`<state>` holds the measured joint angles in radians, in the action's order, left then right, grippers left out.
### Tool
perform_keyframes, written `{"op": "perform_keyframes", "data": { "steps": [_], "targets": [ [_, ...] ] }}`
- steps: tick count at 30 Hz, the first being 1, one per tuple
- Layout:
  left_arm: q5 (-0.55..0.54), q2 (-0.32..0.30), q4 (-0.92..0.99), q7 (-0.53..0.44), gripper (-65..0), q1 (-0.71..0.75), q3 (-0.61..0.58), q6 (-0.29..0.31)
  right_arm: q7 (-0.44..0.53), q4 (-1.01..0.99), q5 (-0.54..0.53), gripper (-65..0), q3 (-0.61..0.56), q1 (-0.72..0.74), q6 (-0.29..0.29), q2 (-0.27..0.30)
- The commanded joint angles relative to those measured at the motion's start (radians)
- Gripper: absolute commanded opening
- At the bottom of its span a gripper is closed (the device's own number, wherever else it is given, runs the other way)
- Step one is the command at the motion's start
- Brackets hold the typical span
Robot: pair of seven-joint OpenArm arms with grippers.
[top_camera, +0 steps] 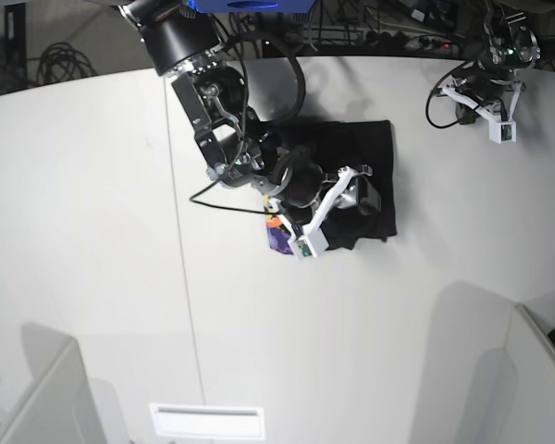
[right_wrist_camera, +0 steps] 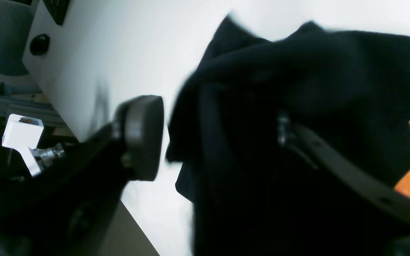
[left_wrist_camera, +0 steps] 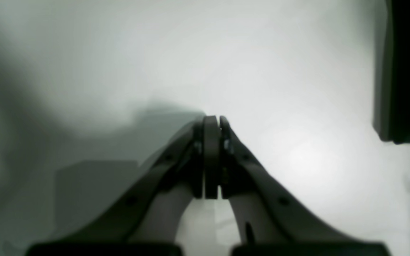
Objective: Fold the T-shirt properly
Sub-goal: 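Fold the held end over the stack with the right gripper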
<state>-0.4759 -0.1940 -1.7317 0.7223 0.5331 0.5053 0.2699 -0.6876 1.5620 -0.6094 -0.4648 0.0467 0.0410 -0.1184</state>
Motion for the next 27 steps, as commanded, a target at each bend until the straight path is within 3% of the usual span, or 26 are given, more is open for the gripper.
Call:
{"op": "perform_keyframes", "data": {
  "steps": [1,5,9,12,13,17,23,27],
  "targets": [
    [-0.007,-0.012,-0.018,-0.014,-65.0,0.006,0.014,0.007,0.024,0.015,-0.016,-26.0,-0.004,0.020,0.009,-0.014],
    [-0.007,-0.008,-0.047,-0.014,-65.0,0.012,0.069,0.009,0.024,-0.011,-0.016,-26.0,-0.009,0.035,0.009,-0.016],
    [-0.007,-0.008,-0.115,-0.014,-65.0,0.051,0.091,0.009,0.024,-0.022,-0.016,-26.1,-0.119,0.063,0.009,-0.014],
    [-0.007,-0.008,-0.156,-0.014,-65.0,0.072,0.091,0.009,0.029,0.022,-0.010,-29.0,-0.136,0.063,0.009,-0.007],
    [-0.007,-0.008,-0.159,-0.014,-65.0,0.080,0.091,0.009,0.035,0.039,-0.010,-33.5,-0.119,0.063,0.009,0.006],
    [-0.007,-0.008,-0.158,-0.014,-65.0,0.084,0.091,0.009,0.055,0.096,-0.010,-65.0,-0.051,0.060,0.009,0.061],
    [-0.007,-0.006,-0.161,-0.014,-65.0,0.084,0.091,0.009,0.053,0.028,0.007,-65.0,0.074,0.075,0.007,0.093],
    [-0.007,-0.006,-0.161,-0.014,-65.0,0.084,0.091,0.009,0.056,-0.088,0.039,-65.0,0.074,0.098,0.007,0.095]
  ]
}}
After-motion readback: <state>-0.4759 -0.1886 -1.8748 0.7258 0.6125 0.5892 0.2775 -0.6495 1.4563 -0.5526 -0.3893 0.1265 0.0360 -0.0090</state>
